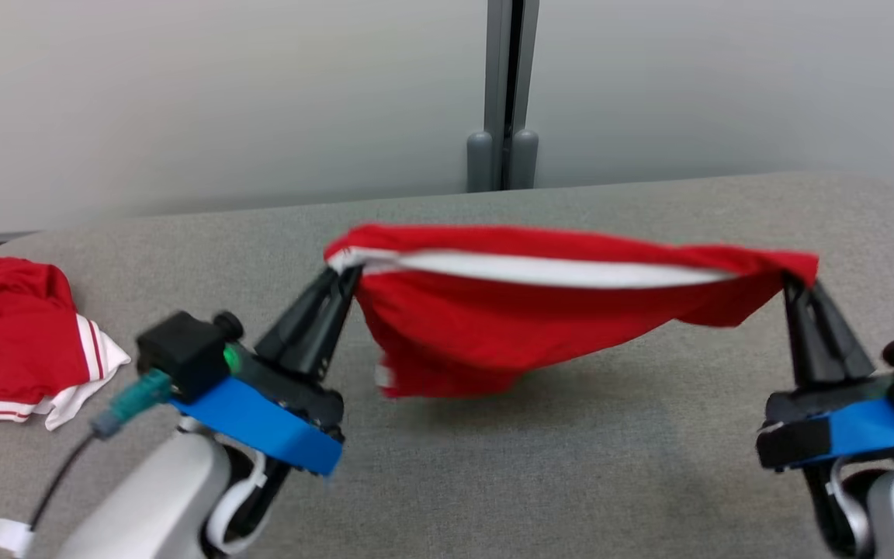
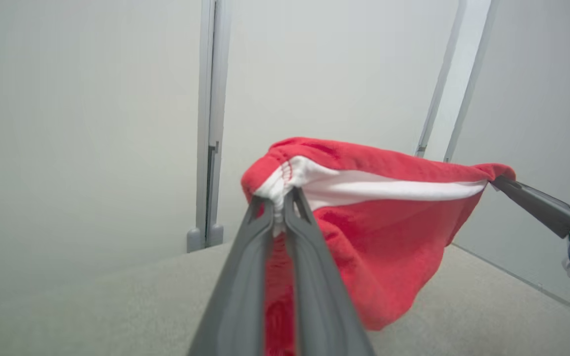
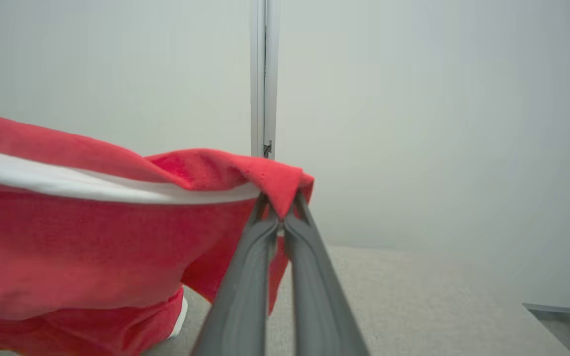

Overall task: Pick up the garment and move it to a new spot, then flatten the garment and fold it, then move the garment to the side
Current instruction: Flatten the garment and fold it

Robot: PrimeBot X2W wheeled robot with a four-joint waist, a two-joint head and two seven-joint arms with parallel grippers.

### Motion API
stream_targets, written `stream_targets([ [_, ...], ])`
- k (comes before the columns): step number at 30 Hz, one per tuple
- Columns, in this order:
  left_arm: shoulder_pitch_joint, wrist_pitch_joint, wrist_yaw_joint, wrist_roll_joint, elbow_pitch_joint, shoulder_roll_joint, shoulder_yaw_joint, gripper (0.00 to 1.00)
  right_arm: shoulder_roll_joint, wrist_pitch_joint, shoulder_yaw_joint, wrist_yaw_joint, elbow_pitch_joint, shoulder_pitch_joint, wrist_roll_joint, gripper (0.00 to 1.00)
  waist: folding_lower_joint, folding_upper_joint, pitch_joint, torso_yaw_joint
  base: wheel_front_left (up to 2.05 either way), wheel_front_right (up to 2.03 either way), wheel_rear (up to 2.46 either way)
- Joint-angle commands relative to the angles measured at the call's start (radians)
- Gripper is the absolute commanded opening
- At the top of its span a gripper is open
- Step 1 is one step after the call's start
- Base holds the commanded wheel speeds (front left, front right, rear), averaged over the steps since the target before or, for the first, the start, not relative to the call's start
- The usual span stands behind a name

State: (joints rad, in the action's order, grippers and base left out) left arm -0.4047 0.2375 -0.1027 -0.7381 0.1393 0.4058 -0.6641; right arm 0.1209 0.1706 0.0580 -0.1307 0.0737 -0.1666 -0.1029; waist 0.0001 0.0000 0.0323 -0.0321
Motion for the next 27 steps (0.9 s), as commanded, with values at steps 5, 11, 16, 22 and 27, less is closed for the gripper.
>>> stream_targets([
  [5, -0.058, -0.072, 0.045, 0.012, -0.245, 0.091, 0.055, 0.0, 0.038, -0.117, 0.0, 0.0, -0.245, 0.006, -0.044, 0.0, -0.0001, 0.0, -0.033, -0.021, 0.0, 0.0, 0.0],
  [11, -0.142, -0.206, 0.071, -0.025, -0.442, 0.159, 0.098, 0.0, 0.049, -0.266, -0.008, 0.0, -0.451, -0.009, -0.092, 0.0, -0.0001, 0.0, -0.01, -0.037, 0.0, 0.0, 0.0],
  [16, -0.236, -0.276, 0.054, -0.068, -0.396, 0.159, 0.113, 0.0, 0.06, -0.333, -0.028, 0.0, -0.43, -0.089, -0.112, 0.0, -0.0001, 0.0, 0.052, -0.056, 0.0, 0.0, 0.0],
  [22, -0.444, -0.322, 0.015, -0.07, -0.218, 0.125, 0.121, 0.0, 0.109, -0.359, -0.054, 0.0, -0.249, -0.35, -0.108, 0.0, -0.0001, 0.0, 0.151, -0.086, 0.0, 0.0, 0.0],
  [27, -0.644, -0.277, -0.001, -0.031, -0.056, 0.062, 0.13, 0.0, 0.104, -0.3, -0.039, 0.0, -0.09, -0.592, -0.053, 0.0, -0.0001, 0.0, 0.23, -0.099, 0.0, 0.0, 0.0],
])
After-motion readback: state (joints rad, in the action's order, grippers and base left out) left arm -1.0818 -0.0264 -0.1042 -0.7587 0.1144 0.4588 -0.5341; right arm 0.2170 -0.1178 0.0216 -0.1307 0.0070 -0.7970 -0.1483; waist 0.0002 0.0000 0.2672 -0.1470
